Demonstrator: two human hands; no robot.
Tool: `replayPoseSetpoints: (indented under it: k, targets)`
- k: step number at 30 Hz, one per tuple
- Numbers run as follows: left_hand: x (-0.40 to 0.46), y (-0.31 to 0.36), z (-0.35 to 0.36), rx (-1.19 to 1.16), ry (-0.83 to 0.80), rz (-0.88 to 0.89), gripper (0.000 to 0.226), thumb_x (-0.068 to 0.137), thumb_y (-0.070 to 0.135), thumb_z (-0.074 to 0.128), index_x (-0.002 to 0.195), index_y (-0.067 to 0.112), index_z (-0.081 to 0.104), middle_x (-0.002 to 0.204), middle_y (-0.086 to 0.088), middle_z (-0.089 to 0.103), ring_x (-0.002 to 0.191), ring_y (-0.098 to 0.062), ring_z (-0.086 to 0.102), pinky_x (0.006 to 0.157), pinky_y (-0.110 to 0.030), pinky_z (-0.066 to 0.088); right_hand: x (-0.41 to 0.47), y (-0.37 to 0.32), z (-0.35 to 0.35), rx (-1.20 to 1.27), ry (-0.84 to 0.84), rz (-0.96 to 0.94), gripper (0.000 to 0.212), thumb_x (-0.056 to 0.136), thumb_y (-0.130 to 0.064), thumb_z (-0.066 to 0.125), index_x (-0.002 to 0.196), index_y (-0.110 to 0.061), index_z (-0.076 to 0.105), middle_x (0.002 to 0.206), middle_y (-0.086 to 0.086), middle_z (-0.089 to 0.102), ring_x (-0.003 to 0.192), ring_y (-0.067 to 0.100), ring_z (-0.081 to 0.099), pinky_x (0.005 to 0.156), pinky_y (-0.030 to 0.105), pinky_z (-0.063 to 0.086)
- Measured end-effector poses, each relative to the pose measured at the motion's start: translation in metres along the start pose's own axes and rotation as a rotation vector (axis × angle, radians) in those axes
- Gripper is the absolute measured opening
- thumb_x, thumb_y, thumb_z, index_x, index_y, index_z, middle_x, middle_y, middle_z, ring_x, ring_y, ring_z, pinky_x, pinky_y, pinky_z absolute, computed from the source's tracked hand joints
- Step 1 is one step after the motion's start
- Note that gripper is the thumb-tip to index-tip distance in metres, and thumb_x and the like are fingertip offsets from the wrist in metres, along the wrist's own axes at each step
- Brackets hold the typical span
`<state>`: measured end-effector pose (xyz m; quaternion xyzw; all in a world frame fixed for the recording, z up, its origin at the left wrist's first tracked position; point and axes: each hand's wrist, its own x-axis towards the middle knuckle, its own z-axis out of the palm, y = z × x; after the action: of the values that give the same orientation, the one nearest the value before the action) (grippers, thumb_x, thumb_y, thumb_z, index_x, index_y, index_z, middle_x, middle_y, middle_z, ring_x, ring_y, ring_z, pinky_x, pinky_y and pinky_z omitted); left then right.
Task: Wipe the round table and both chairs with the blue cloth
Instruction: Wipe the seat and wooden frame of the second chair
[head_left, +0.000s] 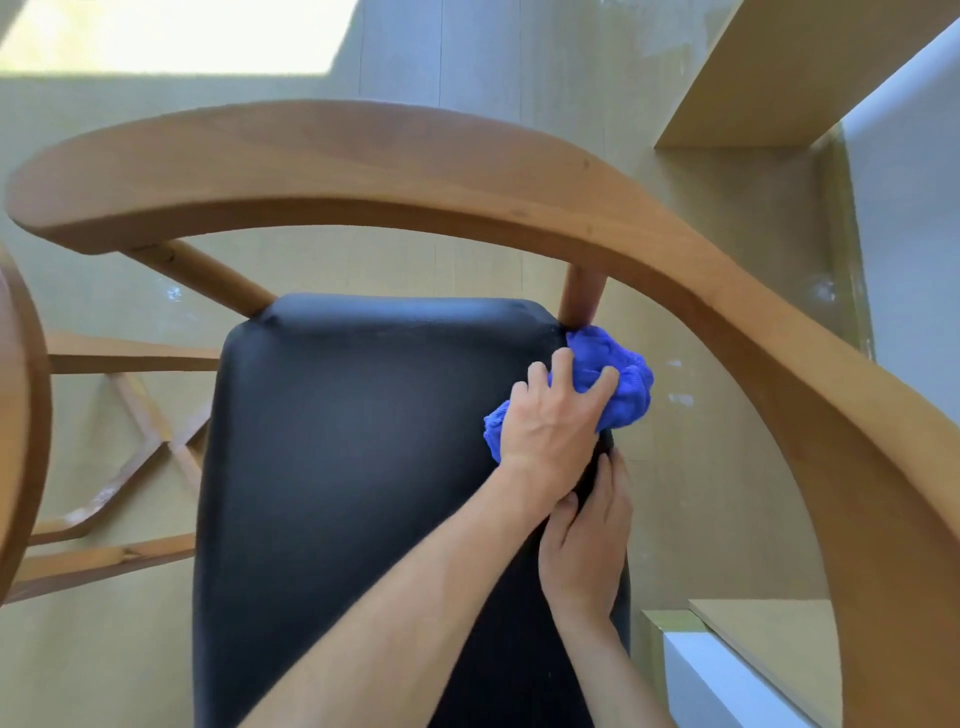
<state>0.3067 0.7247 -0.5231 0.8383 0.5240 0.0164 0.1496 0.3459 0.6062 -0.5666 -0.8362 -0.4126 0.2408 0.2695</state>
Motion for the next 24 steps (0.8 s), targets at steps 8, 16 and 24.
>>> replayPoseSetpoints:
  k: [8, 16, 24]
  targets:
    - [-0.112, -0.158, -0.046, -0.101, 0.148, -0.426, 0.068, 0.068, 0.012, 0.077, 0.126, 0.029, 0.048, 0.121, -0.017, 0.044, 0.092, -0.042, 0.054, 0.066, -0.047, 0.053, -0.006, -0.009, -0.003, -0.207, 0.022, -0.045, 0.056, 0.095, -0.027, 0.025, 0.143, 0.001, 0.037, 0.149, 0.019, 0.037, 0.136, 0.034, 0.038, 0.111, 0.035, 0.029]
    - [-0.182, -0.192, -0.055, -0.183, 0.218, -0.892, 0.056, 0.082, 0.019, 0.068, 0.133, 0.026, 0.045, 0.129, -0.014, 0.036, 0.109, -0.040, 0.050, 0.082, -0.048, 0.046, -0.029, -0.008, -0.017, -0.524, -0.173, -0.141, 0.067, 0.091, -0.052, 0.029, 0.148, -0.017, 0.036, 0.156, 0.020, 0.024, 0.140, 0.040, 0.030, 0.108, 0.055, 0.032]
    - [-0.162, -0.154, -0.045, -0.158, 0.209, -0.840, 0.055, 0.080, 0.017, 0.067, 0.132, 0.019, 0.049, 0.128, -0.021, 0.038, 0.104, -0.044, 0.047, 0.074, -0.053, 0.048, -0.060, 0.005, -0.019, -0.483, -0.196, 0.030, 0.070, 0.087, -0.042, 0.040, 0.151, -0.021, 0.022, 0.155, 0.023, 0.020, 0.137, 0.044, 0.030, 0.104, 0.059, 0.034]
